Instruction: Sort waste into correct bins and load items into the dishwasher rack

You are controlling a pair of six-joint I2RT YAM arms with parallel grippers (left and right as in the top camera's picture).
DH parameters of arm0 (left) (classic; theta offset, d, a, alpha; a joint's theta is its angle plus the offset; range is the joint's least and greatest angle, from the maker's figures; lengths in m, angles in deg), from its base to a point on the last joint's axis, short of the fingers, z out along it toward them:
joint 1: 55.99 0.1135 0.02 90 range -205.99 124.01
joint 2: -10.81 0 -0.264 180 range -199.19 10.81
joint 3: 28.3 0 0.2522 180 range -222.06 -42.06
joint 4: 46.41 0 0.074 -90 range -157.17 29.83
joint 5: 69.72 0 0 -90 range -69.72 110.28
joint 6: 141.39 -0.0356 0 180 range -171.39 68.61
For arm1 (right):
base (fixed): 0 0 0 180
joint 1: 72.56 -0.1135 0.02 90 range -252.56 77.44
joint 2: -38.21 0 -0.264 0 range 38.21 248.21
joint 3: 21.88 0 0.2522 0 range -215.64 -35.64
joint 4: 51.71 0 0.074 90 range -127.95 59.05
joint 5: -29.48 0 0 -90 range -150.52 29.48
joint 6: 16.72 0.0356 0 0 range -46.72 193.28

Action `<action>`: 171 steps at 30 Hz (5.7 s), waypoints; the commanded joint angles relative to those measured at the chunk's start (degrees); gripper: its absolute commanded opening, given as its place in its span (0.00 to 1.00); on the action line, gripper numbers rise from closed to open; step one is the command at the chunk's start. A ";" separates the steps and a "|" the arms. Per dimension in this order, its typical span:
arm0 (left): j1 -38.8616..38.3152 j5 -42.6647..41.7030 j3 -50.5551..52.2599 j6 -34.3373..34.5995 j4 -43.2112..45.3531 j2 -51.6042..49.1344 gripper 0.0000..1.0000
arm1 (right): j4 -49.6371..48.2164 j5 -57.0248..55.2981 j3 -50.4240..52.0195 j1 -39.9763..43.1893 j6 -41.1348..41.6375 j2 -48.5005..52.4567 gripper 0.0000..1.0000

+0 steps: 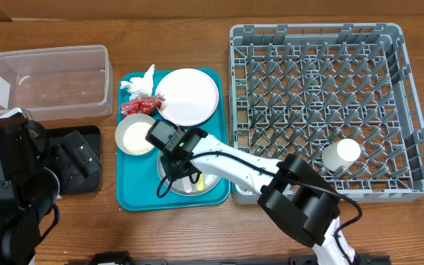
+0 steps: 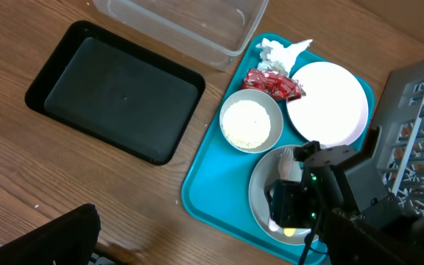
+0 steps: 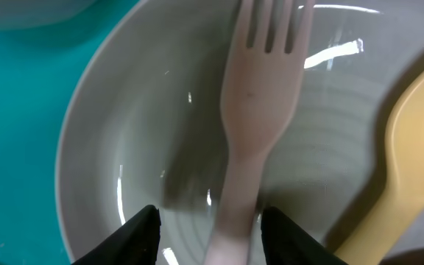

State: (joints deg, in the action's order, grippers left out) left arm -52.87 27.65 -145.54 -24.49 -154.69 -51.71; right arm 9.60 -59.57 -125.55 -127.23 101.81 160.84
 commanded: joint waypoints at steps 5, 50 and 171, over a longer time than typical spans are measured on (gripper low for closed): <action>0.42 0.90 -0.11 0.57 0.28 0.00 1.00 | -1.92 -1.66 0.00 0.33 0.44 1.75 0.38; 0.42 0.52 -0.11 0.55 0.26 0.00 1.00 | 19.96 -12.70 -16.81 25.53 -7.06 -7.50 0.13; 0.42 0.52 -0.11 0.55 0.26 0.00 1.00 | 5.44 2.58 -0.22 9.88 -4.48 -25.11 0.59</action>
State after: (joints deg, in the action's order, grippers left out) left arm -52.87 27.63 -145.54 -24.49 -154.65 -51.71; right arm 15.44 -56.93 -124.50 -117.07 96.48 136.73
